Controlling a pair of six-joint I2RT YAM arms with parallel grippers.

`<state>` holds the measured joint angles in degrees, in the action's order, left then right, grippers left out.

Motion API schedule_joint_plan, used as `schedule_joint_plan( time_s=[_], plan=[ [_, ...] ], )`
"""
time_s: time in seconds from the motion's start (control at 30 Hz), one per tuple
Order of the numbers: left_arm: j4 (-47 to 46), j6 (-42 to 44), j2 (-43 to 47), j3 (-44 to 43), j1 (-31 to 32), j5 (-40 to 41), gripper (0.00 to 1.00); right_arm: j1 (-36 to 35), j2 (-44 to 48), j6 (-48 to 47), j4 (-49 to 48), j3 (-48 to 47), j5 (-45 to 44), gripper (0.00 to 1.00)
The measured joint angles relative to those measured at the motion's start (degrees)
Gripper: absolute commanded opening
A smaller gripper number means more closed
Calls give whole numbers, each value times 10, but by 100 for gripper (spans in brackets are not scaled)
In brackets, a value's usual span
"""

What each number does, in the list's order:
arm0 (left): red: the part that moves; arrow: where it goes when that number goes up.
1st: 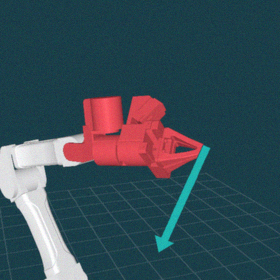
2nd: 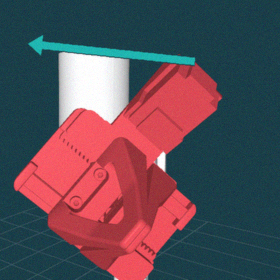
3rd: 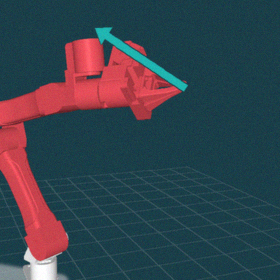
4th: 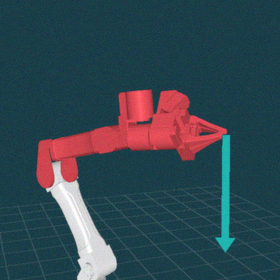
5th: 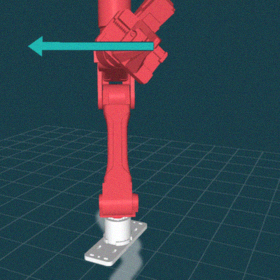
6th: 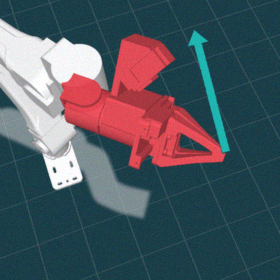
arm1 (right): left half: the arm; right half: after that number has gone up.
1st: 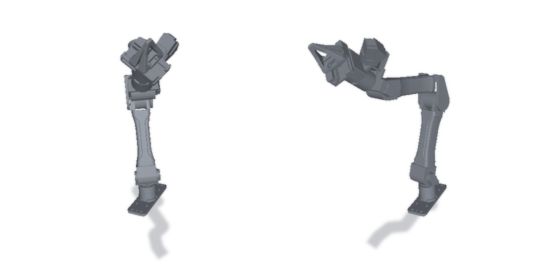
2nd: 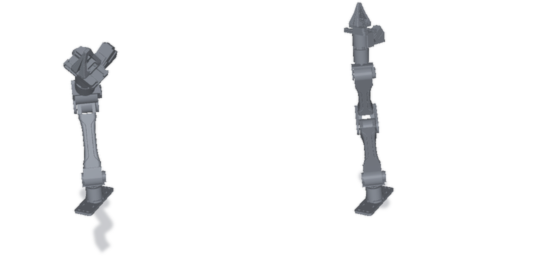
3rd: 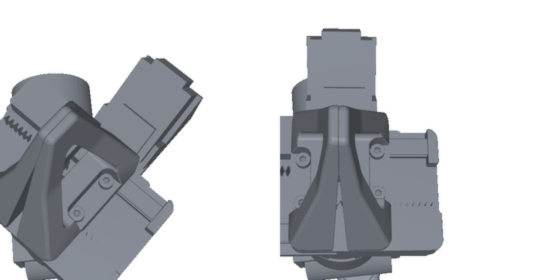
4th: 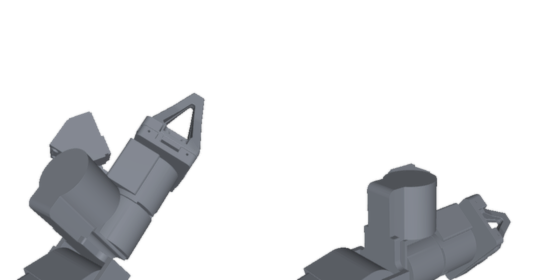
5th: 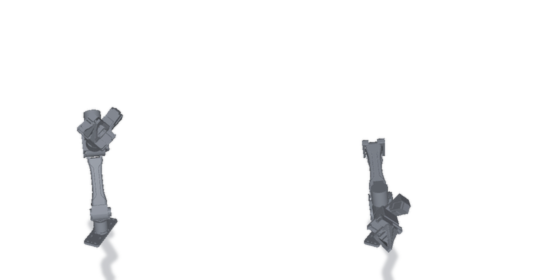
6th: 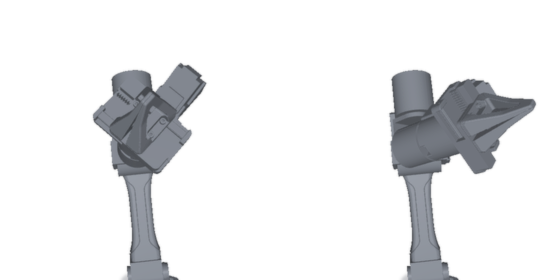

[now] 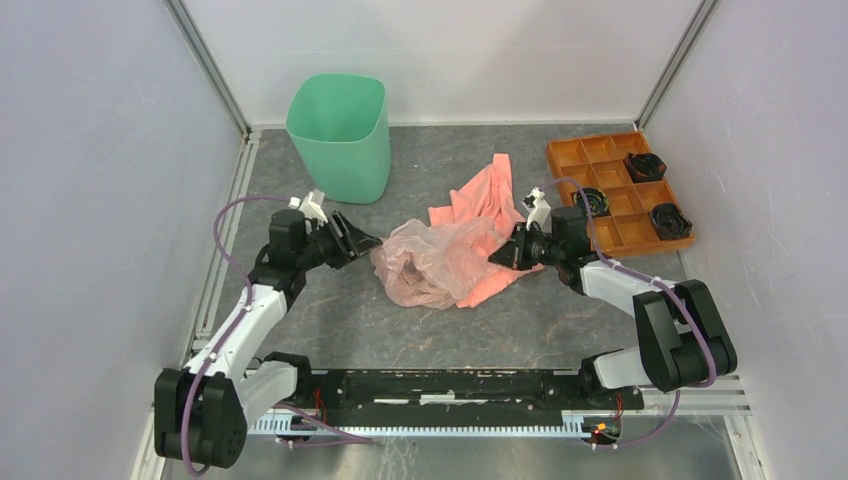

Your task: Put the trash bags into the trash bin

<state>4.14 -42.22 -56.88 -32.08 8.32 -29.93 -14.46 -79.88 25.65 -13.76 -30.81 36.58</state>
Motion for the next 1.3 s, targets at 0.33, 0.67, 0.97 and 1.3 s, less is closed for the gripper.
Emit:
schedule_joint_plan(
  time_s=[0.33,0.67,0.97,1.3],
  plan=[
    [-14,19,-64,-2,0,-29,58,0,0,0,-8,0,10,0],
    [-17,30,-72,2,0,-14,2,0,0,1,-13,0,9,0],
    [70,36,0,-43,2,76,2,0,23,36,-5,0,-12,0],
    [200,36,-70,-335,115,165,2,-13,22,-7,220,-315,-75,0]
  ],
)
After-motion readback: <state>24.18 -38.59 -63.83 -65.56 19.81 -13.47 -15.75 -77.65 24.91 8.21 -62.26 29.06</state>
